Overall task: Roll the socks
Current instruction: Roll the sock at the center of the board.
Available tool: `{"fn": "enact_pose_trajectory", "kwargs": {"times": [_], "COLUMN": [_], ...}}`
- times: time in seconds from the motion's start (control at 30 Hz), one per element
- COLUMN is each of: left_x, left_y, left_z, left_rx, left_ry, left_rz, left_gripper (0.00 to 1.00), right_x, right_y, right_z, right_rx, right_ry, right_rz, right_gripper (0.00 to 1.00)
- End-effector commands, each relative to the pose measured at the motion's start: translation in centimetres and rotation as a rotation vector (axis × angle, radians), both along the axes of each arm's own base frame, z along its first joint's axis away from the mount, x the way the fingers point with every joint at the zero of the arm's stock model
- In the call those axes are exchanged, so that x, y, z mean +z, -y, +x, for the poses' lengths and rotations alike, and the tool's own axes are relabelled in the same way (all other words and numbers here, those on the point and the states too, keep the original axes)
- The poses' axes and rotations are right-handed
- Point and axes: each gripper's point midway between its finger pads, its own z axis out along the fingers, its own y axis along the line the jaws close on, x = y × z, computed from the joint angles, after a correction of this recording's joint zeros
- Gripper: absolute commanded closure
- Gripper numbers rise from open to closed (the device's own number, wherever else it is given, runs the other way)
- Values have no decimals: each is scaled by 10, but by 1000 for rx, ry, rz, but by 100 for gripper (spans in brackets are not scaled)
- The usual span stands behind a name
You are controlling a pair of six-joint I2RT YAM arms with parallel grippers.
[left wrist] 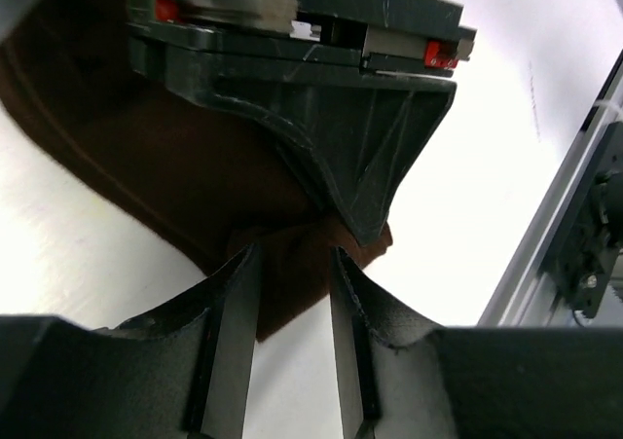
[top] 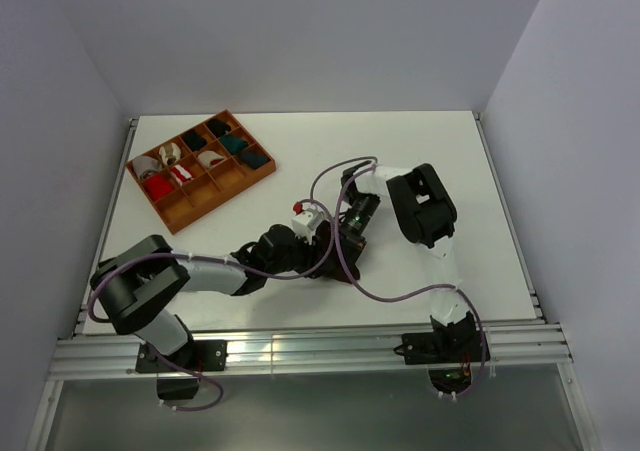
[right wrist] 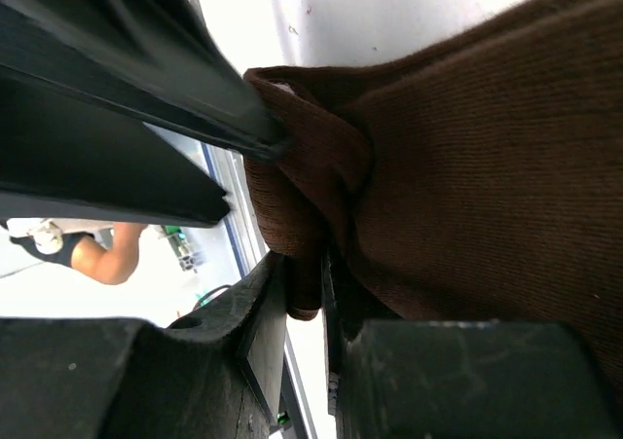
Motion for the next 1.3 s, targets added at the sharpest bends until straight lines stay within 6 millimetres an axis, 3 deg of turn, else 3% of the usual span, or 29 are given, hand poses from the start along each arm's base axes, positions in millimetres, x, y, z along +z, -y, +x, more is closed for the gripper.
{"fn": "enact_pose_trajectory", "kwargs": {"times": [0.0, 0.3, 0.57, 0.87, 1.03, 1.07, 1.1, 1.17, 1.27], "left_x": [20, 0, -7, -21, -35, -41, -44, -50, -59], "left_y": [24, 24, 29, 34, 31, 30, 29, 27, 24], "left_z": [5, 1, -16, -20, -21, -23, -24, -26, -31], "left_rx": [-80, -115, -205, -220, -201, -199, -200, -188, -174], "left_ry": [86, 85, 42, -13, -62, -80, -91, -116, -162], "left_rz": [-62, -14, -35, -31, 2, 11, 12, 17, 25], "left_gripper": [61, 59, 57, 58, 74, 79, 91, 100, 100], "right_x": [-3, -4, -11, -13, -8, -8, -7, -6, -4], "right_y": [7, 5, 8, 7, 5, 3, 3, 2, 3], "right_z": [8, 9, 23, 27, 31, 34, 34, 38, 45], "right_rx": [17, -15, -87, -121, -156, -165, -170, -185, -191], "right_ry": [16, -29, -20, -21, 21, 39, 41, 71, 132], "right_rz": [-16, -24, -62, -80, -87, -77, -77, -84, -88], "right_gripper": [79, 79, 79, 79, 77, 76, 76, 75, 71]}}
